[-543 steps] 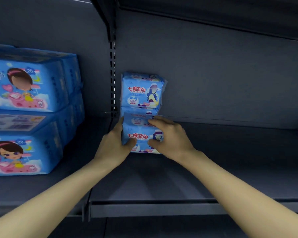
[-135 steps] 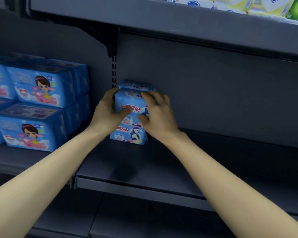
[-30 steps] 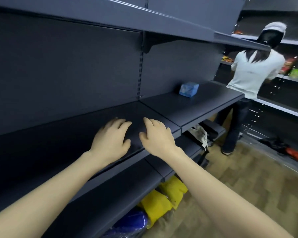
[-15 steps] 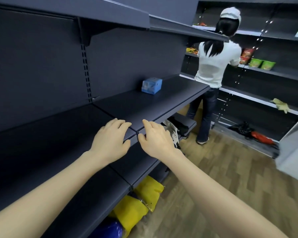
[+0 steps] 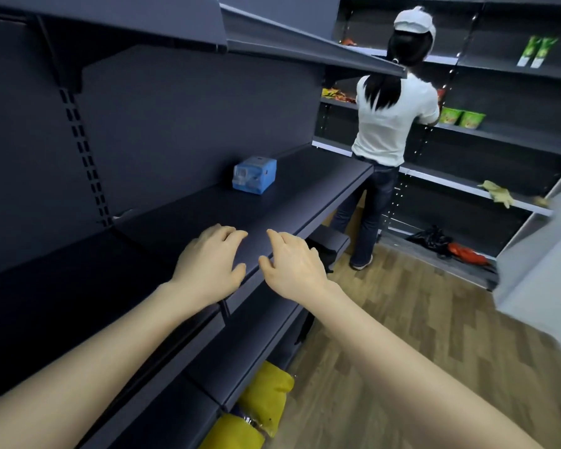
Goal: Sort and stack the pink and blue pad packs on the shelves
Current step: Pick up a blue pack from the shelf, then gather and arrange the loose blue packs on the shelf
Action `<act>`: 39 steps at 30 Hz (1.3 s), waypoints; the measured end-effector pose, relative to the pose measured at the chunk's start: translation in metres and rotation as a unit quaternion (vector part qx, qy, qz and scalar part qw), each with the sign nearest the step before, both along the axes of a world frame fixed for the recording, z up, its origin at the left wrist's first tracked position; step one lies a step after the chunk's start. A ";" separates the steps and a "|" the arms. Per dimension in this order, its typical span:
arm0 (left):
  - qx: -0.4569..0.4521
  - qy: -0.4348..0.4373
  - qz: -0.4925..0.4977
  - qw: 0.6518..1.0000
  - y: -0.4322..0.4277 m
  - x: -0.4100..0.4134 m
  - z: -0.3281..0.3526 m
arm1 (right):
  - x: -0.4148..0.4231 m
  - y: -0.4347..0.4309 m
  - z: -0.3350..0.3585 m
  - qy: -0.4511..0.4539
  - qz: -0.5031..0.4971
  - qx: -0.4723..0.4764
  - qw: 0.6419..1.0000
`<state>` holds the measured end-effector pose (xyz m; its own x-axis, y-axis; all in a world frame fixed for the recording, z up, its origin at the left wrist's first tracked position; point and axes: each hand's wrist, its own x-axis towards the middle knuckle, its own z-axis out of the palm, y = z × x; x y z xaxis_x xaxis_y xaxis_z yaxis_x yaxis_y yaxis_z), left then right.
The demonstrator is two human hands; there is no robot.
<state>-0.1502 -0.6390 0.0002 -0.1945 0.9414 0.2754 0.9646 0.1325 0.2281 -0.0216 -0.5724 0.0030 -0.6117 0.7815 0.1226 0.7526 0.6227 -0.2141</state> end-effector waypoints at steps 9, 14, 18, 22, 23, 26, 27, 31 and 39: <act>0.000 -0.032 -0.003 0.999 0.072 -0.024 0.007 | -0.026 0.067 0.008 0.008 -0.015 0.002 1.000; -0.009 -0.033 0.006 0.999 0.103 -0.031 0.004 | -0.032 0.097 0.006 0.019 -0.015 0.000 1.000; -0.016 -0.034 0.016 0.999 0.126 -0.031 0.001 | -0.034 0.122 0.003 0.016 -0.012 -0.009 1.000; -0.014 -0.032 0.032 0.999 0.151 -0.030 -0.001 | -0.037 0.151 0.003 0.011 0.005 -0.009 1.000; -0.014 -0.033 0.037 0.999 0.157 -0.029 -0.001 | -0.037 0.159 0.003 0.009 0.012 -0.010 1.000; -0.008 -0.033 0.057 0.998 0.177 -0.027 0.000 | -0.038 0.182 0.005 0.001 0.035 -0.007 0.999; -0.004 -0.032 0.063 0.997 0.184 -0.026 0.000 | -0.039 0.191 0.005 0.000 0.041 -0.004 0.999; -0.003 -0.034 0.091 0.995 0.212 -0.023 -0.002 | -0.038 0.225 0.006 0.002 0.063 0.000 0.998; -0.016 -0.043 0.149 0.988 0.253 -0.021 -0.007 | -0.045 0.282 0.002 -0.007 0.103 -0.021 0.994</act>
<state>-0.1714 -0.3857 -0.0067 -0.4856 0.8467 0.2174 0.8588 0.4156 0.2995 -0.0661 -0.2903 0.0052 -0.7613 0.6431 0.0831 0.6124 0.7552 -0.2335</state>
